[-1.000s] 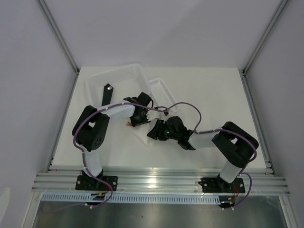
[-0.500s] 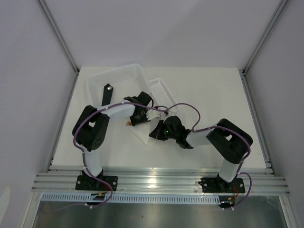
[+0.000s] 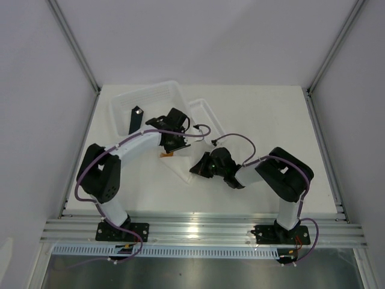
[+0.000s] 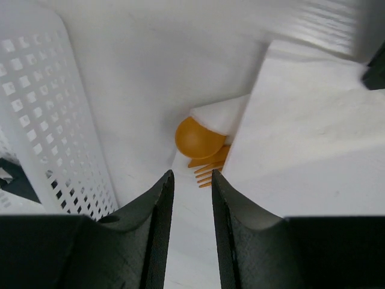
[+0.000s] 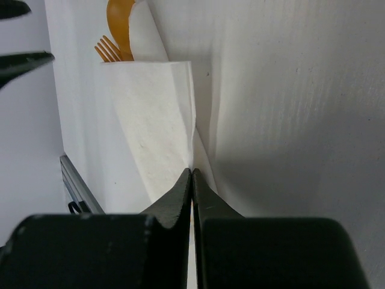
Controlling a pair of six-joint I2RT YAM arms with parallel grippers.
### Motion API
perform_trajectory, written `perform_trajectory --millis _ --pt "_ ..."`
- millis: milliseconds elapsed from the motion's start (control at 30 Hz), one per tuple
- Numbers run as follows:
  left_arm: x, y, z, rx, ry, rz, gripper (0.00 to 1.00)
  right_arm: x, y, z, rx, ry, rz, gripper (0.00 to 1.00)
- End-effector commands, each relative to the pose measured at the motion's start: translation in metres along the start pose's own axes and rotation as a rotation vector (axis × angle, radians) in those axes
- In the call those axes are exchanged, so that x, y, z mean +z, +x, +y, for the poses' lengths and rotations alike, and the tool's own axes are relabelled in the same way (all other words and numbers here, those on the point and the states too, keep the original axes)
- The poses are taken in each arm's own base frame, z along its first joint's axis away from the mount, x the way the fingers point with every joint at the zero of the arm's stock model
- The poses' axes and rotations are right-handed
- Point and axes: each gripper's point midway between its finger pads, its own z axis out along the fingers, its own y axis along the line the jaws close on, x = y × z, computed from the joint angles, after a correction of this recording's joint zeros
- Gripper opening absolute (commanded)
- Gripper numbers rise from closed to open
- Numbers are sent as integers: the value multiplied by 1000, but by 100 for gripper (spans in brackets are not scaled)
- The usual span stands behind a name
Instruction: Place the utensils on the paper napkin and roll it up
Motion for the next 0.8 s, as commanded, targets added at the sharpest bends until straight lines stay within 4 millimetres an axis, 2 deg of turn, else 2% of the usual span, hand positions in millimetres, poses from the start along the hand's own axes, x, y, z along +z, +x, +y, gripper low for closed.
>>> perform_trajectory --millis 0,67,133,300,567,767 --pt "-1 -14 -25 67 69 -67 35 5 -2 -9 64 10 -30 0" --pt "13 -10 -36 98 93 -32 35 6 -4 -5 81 -10 -41 0" --pt "25 -8 -33 113 79 -7 35 8 -6 -4 110 -19 -54 0" --pt "36 -11 -32 166 88 -5 36 8 -9 -2 137 -30 -74 0" --pt "60 0 -28 184 85 77 35 8 -6 9 121 -81 -46 1" --pt "66 4 -29 185 87 105 35 -2 -12 20 91 -98 -51 16"
